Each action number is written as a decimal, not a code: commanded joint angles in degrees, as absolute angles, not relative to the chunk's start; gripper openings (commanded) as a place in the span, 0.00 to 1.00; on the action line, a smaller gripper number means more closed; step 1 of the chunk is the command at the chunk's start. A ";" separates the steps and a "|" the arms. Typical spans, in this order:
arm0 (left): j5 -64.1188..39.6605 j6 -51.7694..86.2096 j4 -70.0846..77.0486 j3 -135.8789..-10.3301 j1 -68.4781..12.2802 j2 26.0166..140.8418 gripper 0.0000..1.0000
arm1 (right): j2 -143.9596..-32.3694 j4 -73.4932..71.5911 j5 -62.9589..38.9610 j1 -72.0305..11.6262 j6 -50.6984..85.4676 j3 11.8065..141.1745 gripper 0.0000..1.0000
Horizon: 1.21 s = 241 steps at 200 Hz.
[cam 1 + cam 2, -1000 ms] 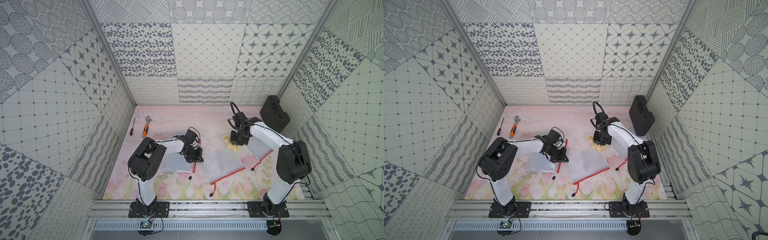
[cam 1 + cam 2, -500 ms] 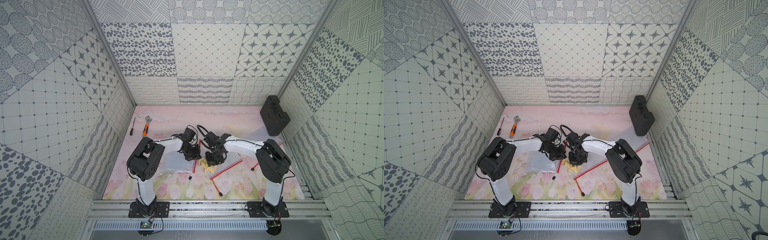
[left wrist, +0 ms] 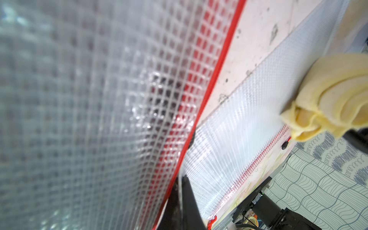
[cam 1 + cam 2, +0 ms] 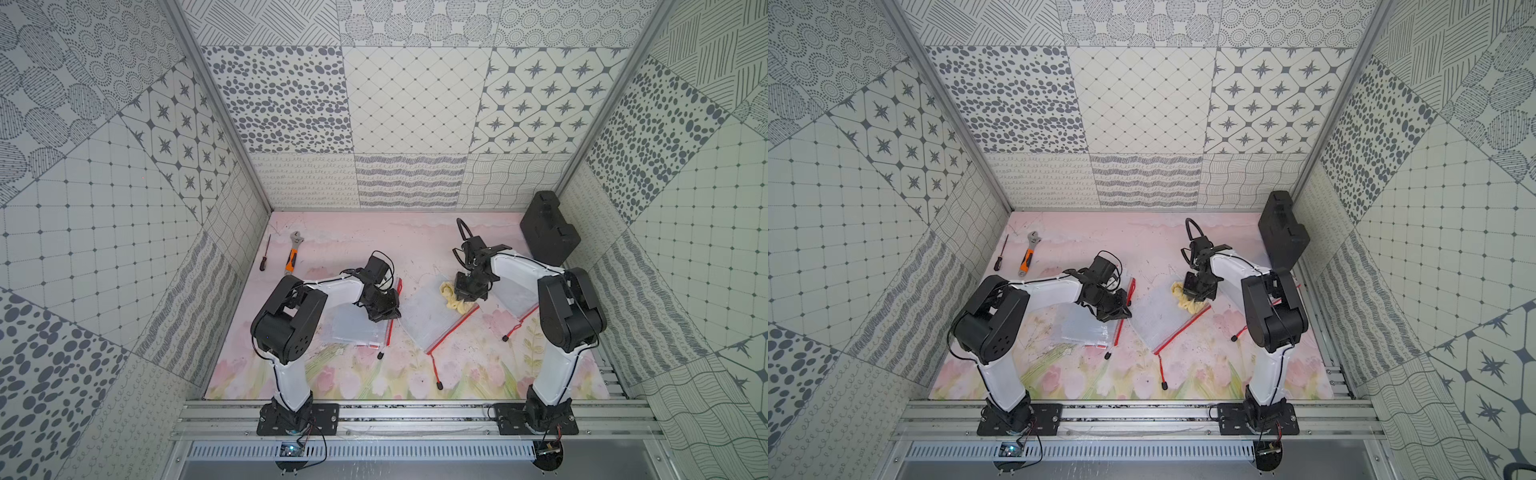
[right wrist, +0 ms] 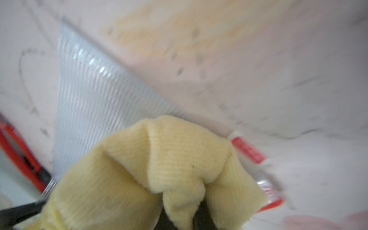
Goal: Wipe the document bag
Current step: Wipe the dirt from the document bag.
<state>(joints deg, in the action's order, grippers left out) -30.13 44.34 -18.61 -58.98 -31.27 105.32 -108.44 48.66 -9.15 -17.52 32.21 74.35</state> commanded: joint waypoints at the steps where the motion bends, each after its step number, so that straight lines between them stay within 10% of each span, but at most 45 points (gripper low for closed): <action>1: -28.52 43.09 -21.00 -58.54 -30.98 105.24 0.00 | -109.23 54.40 -3.83 -20.40 28.64 77.48 0.00; 77: -28.85 43.38 -21.30 -59.21 -31.03 106.09 0.00 | -111.74 48.71 -12.80 -42.28 37.10 76.45 0.00; 171: -28.31 41.88 -23.03 -59.76 -30.95 105.90 0.00 | -106.80 52.88 -9.08 -13.01 24.99 71.88 0.00; 241: -26.90 42.16 -24.64 -60.09 -30.76 106.17 0.00 | -102.88 51.58 -18.52 -41.49 33.32 70.42 0.00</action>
<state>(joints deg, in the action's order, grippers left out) -30.41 43.66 -19.66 -59.61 -31.09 105.78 -102.96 50.98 -13.98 -35.94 29.71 72.53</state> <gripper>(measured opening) 0.047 0.115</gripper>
